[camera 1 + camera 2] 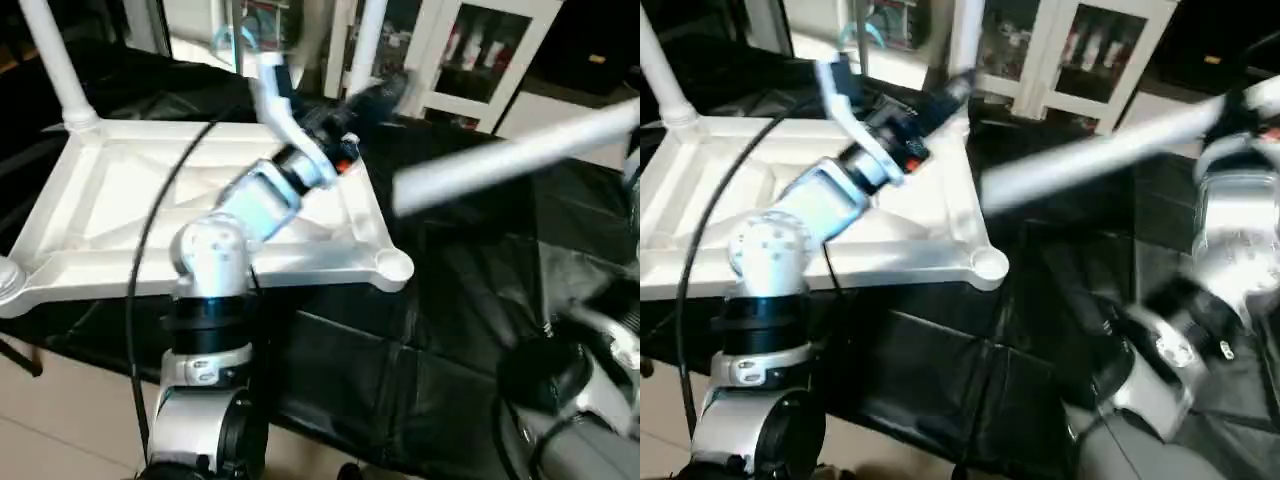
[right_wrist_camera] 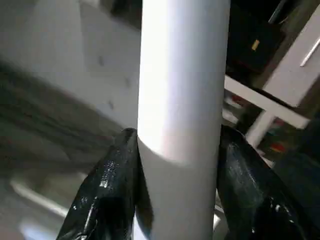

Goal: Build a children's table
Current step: Rotate table base

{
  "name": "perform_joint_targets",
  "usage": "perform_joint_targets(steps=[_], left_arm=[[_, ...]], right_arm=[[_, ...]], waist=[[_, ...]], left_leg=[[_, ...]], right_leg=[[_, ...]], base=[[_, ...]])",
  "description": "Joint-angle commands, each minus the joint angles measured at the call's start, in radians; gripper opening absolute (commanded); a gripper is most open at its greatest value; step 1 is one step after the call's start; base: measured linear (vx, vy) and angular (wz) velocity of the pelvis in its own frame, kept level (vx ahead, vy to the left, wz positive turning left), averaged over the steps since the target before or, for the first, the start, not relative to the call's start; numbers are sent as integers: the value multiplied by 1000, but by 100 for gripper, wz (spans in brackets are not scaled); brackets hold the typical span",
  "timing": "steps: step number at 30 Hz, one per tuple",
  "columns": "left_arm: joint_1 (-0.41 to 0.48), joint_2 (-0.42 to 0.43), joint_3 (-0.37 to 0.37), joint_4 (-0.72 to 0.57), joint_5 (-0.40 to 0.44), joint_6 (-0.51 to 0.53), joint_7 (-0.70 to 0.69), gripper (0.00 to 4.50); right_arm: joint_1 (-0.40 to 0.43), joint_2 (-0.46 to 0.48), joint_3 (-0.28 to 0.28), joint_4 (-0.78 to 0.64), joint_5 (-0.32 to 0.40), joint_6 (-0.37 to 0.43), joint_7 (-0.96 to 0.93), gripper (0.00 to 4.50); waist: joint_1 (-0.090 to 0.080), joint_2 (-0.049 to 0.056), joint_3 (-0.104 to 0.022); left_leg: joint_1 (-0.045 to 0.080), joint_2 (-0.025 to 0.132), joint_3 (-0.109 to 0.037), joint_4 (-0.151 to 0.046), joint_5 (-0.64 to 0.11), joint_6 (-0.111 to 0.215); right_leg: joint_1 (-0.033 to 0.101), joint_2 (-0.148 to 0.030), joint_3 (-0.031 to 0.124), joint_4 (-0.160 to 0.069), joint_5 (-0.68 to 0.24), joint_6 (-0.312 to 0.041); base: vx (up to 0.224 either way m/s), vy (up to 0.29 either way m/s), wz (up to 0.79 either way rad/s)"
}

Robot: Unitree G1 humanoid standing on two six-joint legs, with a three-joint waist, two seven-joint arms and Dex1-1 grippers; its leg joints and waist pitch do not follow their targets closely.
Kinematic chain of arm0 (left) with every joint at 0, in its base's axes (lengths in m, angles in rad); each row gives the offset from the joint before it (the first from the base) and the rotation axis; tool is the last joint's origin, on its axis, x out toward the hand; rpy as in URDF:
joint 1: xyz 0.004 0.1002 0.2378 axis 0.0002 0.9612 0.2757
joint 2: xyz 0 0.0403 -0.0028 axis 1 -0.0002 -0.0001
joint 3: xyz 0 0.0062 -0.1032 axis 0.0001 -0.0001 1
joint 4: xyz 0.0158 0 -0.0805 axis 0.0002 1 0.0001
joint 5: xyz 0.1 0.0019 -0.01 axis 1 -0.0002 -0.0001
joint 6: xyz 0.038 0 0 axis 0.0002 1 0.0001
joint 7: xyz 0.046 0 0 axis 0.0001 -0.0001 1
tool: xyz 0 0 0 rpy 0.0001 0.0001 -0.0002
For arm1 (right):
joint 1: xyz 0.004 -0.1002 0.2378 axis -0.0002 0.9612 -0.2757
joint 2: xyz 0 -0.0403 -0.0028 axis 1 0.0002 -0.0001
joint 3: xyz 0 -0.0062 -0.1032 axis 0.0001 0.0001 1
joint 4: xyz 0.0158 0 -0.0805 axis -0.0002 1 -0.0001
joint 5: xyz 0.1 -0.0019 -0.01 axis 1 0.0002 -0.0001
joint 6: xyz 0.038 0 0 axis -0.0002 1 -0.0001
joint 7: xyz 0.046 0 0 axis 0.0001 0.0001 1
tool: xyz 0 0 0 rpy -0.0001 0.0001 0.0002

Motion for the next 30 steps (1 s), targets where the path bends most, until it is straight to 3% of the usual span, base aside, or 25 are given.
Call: perform_joint_targets(steps=[1, 3, 5, 8, 14, 18, 26, 30], left_arm=[[49, -198, -2, 25, -8, 24, 52, 429], [65, -217, -15, 36, 6, 33, 74, 441], [68, -244, 2, 51, -15, 29, 111, 447], [67, -258, 12, 61, -33, 23, 124, 450], [4, -265, 68, 107, -165, -50, 161, 450], [-10, -281, 73, 115, -228, -49, 178, 450], [2, -268, 9, 156, -202, -100, 174, 450], [-13, -247, 8, 191, -206, -161, 188, 416]], right_arm=[[-31, 12, 7, 12, 28, -59, -14, 179], [-60, 33, 17, 32, 22, -96, -12, 179], [-77, 49, 23, 55, 26, -126, -14, 179], [-83, 60, 32, 68, 27, -144, -11, 179], [-82, 113, 81, 99, 65, -205, -29, 179], [-67, 143, 97, 96, 85, -218, -42, 179], [-36, 177, 130, 81, 115, -223, -68, 179], [-17, 185, 146, 74, 136, -232, -89, 179]], waist=[[0, 1, -87], [-1, 3, -88], [-3, -1, -91], [-2, 2, -91], [-1, 0, -89], [-2, 2, -88], [-2, 7, -87], [-3, 6, -89]], left_leg=[[18, 31, -11, -52, -92, 85], [20, 32, -12, -52, -77, 84], [18, 32, -12, -50, -58, 87], [19, 32, -12, -50, -52, 89], [19, 29, -11, -49, -48, 99], [21, 31, -11, -51, -57, 85], [22, 31, -12, -52, -51, 74], [22, 31, -13, -53, -52, 63]], right_leg=[[65, -30, 33, -56, -167, -130], [64, -29, 32, -55, -165, -121], [66, -28, 33, -51, -135, -125], [67, -30, 34, -49, -118, -135], [68, -30, 35, -46, -101, -146], [67, -30, 35, -45, -111, -141], [67, -30, 36, -46, -99, -120], [70, -30, 37, -44, -88, -119]], base=[[0, 0, 0], [0, 0, 0], [0, 0, 0], [0, 0, 0], [0, 0, 0], [0, 0, 0], [0, 0, 0], [0, 0, 0]])
